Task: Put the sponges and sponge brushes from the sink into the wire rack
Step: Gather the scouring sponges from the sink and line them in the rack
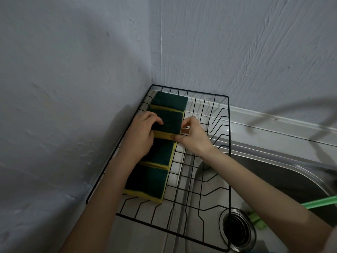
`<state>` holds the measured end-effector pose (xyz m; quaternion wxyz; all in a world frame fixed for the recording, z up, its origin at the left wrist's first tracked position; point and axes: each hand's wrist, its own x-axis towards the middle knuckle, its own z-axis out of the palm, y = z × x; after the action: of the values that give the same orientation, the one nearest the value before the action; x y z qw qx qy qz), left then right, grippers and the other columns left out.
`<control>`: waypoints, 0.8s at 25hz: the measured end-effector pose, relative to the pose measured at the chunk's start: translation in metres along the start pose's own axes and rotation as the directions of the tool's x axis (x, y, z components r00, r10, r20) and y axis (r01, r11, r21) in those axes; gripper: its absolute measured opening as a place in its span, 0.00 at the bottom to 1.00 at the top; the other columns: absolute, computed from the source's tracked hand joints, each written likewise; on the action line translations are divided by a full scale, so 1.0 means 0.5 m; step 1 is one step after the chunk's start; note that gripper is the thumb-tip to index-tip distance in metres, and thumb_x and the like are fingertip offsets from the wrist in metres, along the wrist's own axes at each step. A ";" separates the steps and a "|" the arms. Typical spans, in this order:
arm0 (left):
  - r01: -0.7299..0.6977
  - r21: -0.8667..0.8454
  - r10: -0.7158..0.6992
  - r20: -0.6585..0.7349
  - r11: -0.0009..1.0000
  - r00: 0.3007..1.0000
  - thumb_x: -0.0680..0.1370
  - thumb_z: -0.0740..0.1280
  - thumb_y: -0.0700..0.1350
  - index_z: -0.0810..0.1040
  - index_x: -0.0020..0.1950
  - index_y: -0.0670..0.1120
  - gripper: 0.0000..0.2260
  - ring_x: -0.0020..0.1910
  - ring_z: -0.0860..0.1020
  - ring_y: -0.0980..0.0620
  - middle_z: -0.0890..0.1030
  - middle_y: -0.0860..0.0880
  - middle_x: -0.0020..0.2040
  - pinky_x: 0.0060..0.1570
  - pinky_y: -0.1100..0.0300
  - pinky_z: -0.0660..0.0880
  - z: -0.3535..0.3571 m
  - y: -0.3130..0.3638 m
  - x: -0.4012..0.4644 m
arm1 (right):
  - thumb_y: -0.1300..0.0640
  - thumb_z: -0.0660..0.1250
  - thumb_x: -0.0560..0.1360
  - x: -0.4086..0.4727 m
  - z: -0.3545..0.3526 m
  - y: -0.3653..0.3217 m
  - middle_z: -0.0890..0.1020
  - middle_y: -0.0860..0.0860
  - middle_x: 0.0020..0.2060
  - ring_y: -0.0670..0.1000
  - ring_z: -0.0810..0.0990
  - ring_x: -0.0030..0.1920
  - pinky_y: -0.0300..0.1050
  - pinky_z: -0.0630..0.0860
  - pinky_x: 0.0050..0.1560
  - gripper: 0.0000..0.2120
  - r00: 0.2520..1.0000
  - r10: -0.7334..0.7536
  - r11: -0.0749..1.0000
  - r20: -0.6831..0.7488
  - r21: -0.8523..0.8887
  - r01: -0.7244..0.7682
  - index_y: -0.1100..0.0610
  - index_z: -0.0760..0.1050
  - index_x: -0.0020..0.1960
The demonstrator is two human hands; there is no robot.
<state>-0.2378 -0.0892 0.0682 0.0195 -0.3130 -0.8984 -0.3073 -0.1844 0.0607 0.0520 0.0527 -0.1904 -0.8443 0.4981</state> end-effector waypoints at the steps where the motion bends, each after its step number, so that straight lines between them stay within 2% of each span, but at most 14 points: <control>1: 0.001 0.002 -0.001 -0.006 1.000 1.000 0.72 0.59 0.29 0.75 0.54 0.43 0.15 0.61 0.69 0.48 0.75 0.44 0.59 0.56 0.64 0.62 0.001 -0.003 0.001 | 0.61 0.72 0.68 0.002 0.002 0.001 0.74 0.58 0.55 0.55 0.76 0.55 0.46 0.74 0.49 0.18 1.000 -0.002 1.000 -0.009 -0.021 0.002 0.56 0.64 0.48; 7: 0.028 -0.034 -0.029 -0.031 0.999 0.999 0.72 0.59 0.29 0.76 0.54 0.42 0.15 0.61 0.73 0.45 0.77 0.43 0.59 0.60 0.56 0.68 0.010 -0.005 0.006 | 0.60 0.72 0.68 0.009 0.008 0.004 0.74 0.59 0.55 0.57 0.76 0.55 0.46 0.74 0.50 0.18 0.999 -0.038 0.993 -0.011 -0.109 0.036 0.57 0.64 0.48; 10: 0.075 -0.035 -0.075 -0.005 0.997 0.997 0.74 0.60 0.30 0.75 0.56 0.44 0.15 0.66 0.70 0.45 0.76 0.43 0.63 0.65 0.53 0.66 0.014 -0.006 0.002 | 0.60 0.72 0.69 0.009 0.009 0.004 0.73 0.59 0.56 0.56 0.75 0.56 0.44 0.74 0.51 0.19 0.999 -0.049 0.990 0.014 -0.130 0.051 0.61 0.66 0.53; 12: 0.084 -0.007 -0.084 0.054 0.996 0.995 0.74 0.60 0.33 0.74 0.58 0.45 0.15 0.69 0.67 0.46 0.74 0.44 0.66 0.71 0.47 0.62 0.011 -0.007 0.001 | 0.59 0.71 0.69 0.004 0.005 0.001 0.72 0.59 0.56 0.56 0.74 0.57 0.42 0.71 0.49 0.20 0.999 -0.036 0.988 0.033 -0.149 0.041 0.63 0.66 0.56; 14: 0.076 0.023 -0.078 0.130 0.997 0.988 0.75 0.61 0.36 0.72 0.61 0.46 0.15 0.70 0.65 0.46 0.72 0.45 0.68 0.71 0.40 0.59 0.001 -0.003 0.000 | 0.57 0.70 0.70 0.001 -0.004 -0.002 0.72 0.58 0.58 0.55 0.72 0.59 0.41 0.68 0.50 0.22 0.996 -0.015 0.982 0.088 -0.185 0.031 0.62 0.65 0.59; 16: 0.063 0.055 -0.072 0.176 0.996 0.982 0.77 0.60 0.39 0.69 0.65 0.46 0.17 0.71 0.63 0.46 0.68 0.46 0.71 0.71 0.39 0.58 -0.010 0.004 -0.004 | 0.55 0.69 0.71 -0.004 -0.018 -0.011 0.71 0.57 0.62 0.55 0.71 0.63 0.40 0.66 0.53 0.24 0.991 0.016 0.970 0.135 -0.242 0.017 0.61 0.64 0.63; 18: 0.049 0.060 -0.059 0.165 0.997 0.985 0.77 0.59 0.41 0.65 0.68 0.46 0.19 0.72 0.61 0.46 0.65 0.45 0.72 0.71 0.40 0.58 -0.019 0.019 -0.012 | 0.53 0.67 0.73 -0.016 -0.037 -0.022 0.70 0.57 0.65 0.54 0.69 0.65 0.39 0.66 0.55 0.26 0.990 0.026 0.958 0.138 -0.288 0.015 0.60 0.63 0.67; 20: 0.034 0.040 -0.039 0.151 0.999 0.988 0.77 0.59 0.42 0.62 0.70 0.46 0.21 0.72 0.61 0.46 0.64 0.44 0.73 0.72 0.43 0.59 -0.025 0.040 -0.022 | 0.51 0.65 0.74 -0.034 -0.054 -0.033 0.68 0.57 0.68 0.55 0.66 0.68 0.42 0.66 0.62 0.28 0.989 0.005 0.941 0.145 -0.336 0.044 0.59 0.62 0.70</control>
<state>-0.2192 -0.0901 0.0867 -0.0486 -0.3185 -0.9085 -0.2662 -0.1658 0.0694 0.0814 -0.0367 -0.1518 -0.9208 0.3574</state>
